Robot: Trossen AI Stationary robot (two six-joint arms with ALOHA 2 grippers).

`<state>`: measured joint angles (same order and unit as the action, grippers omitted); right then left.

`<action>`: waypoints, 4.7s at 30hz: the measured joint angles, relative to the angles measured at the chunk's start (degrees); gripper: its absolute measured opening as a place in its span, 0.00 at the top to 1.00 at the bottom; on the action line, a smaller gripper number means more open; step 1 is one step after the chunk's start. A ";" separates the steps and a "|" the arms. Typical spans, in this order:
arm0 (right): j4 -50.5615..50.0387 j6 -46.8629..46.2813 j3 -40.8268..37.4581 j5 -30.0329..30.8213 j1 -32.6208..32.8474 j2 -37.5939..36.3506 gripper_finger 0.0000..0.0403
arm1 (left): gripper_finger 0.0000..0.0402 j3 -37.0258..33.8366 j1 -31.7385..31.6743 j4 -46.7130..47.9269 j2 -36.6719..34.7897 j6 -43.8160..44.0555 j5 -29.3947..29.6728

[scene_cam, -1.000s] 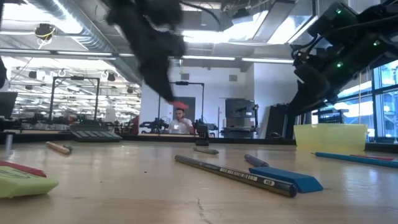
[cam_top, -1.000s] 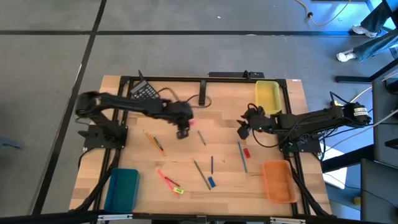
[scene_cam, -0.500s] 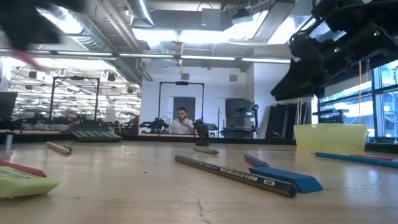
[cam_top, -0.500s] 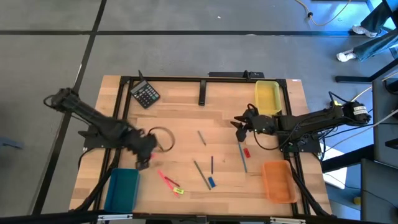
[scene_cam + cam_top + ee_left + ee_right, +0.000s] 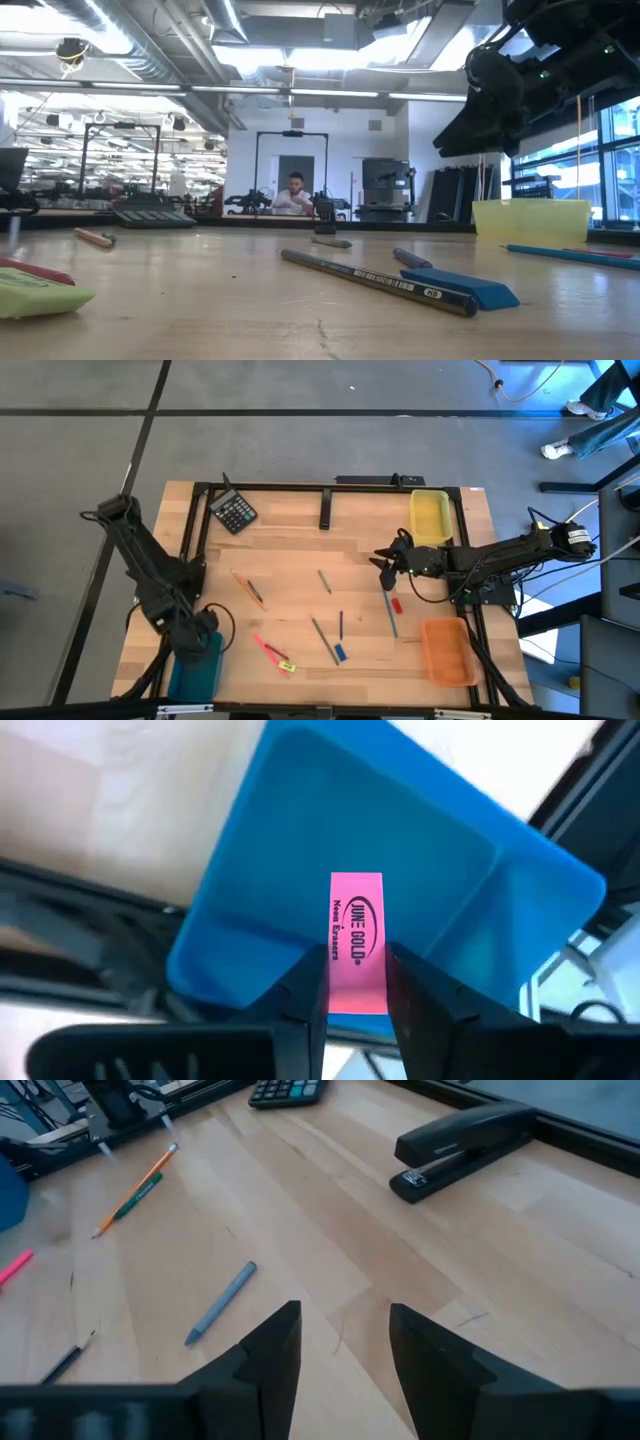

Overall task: Sort crayons/erasers/pens/pencils in bins
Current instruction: Put the pink eraser into the blue bin, then put the yellow eraser into the blue bin

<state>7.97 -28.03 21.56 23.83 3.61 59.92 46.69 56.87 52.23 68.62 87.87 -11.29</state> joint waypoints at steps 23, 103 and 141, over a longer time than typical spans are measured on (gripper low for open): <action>-0.30 3.06 0.00 -1.46 0.00 0.00 0.61 | 0.74 -4.97 1.43 -8.42 8.56 3.06 -5.56; -3.69 10.53 0.09 -1.47 -0.11 0.00 0.61 | 0.66 12.29 -18.32 -38.83 34.29 -72.96 19.15; -3.59 11.78 0.09 -1.44 -0.09 0.02 0.61 | 0.66 12.25 -20.12 -40.65 39.22 -65.63 21.64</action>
<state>4.37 -16.25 21.65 22.39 3.53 59.94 58.94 36.75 11.57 107.85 22.24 10.35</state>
